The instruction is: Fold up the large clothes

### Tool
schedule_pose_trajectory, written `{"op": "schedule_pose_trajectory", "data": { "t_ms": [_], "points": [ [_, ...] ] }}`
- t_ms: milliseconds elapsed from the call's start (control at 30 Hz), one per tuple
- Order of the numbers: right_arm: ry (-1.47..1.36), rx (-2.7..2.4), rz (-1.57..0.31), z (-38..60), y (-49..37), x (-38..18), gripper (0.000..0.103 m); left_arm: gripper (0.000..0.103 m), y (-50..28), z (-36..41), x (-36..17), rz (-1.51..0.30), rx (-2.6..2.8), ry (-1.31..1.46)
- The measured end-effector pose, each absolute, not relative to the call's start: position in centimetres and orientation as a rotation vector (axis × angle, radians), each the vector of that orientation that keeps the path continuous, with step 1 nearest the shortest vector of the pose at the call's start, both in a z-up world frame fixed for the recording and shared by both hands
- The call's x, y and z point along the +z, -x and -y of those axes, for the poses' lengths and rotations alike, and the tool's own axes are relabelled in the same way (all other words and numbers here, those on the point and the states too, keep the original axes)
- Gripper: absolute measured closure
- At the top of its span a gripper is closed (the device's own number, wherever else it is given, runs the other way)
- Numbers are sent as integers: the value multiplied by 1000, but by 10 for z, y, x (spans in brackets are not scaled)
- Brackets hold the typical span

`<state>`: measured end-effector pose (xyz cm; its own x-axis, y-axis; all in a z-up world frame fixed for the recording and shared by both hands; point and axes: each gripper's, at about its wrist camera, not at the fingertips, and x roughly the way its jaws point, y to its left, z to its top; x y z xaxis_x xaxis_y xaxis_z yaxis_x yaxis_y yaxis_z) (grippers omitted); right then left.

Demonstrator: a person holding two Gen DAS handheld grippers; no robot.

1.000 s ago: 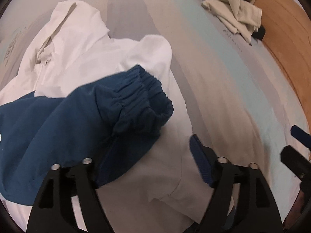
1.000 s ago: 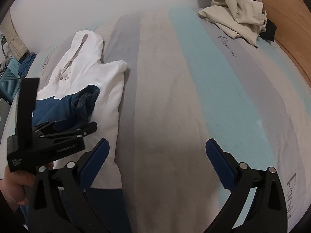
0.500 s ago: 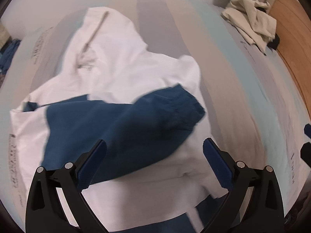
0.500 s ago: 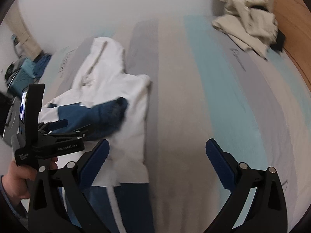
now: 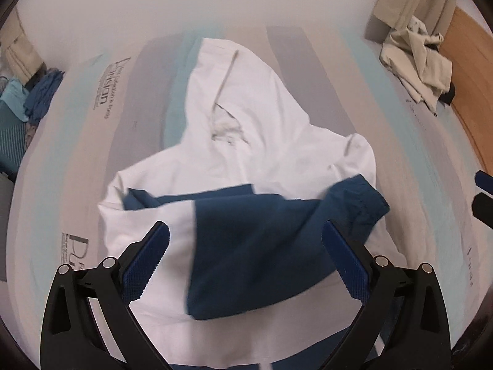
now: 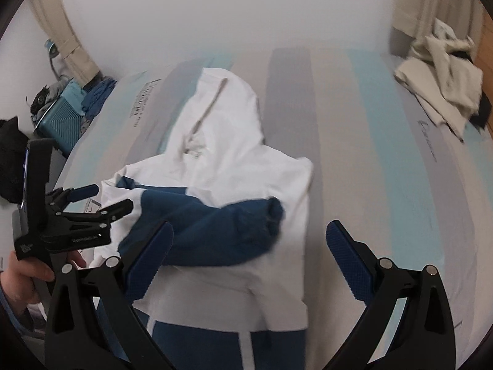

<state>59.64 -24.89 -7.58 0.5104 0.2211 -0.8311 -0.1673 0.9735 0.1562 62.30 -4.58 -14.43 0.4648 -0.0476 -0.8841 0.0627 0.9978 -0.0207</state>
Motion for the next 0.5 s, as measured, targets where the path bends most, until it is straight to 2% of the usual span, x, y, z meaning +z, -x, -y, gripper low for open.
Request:
{"op": "schedule_pose_trajectory", "data": {
  "t_ms": [233, 500],
  "points": [
    [-24, 232, -990, 203, -624, -69, 7, 6, -643, -23, -144, -1085, -75, 82],
    [4, 242, -959, 173, -690, -89, 7, 6, -696, -58, -160, -1030, -76, 22]
  ]
}}
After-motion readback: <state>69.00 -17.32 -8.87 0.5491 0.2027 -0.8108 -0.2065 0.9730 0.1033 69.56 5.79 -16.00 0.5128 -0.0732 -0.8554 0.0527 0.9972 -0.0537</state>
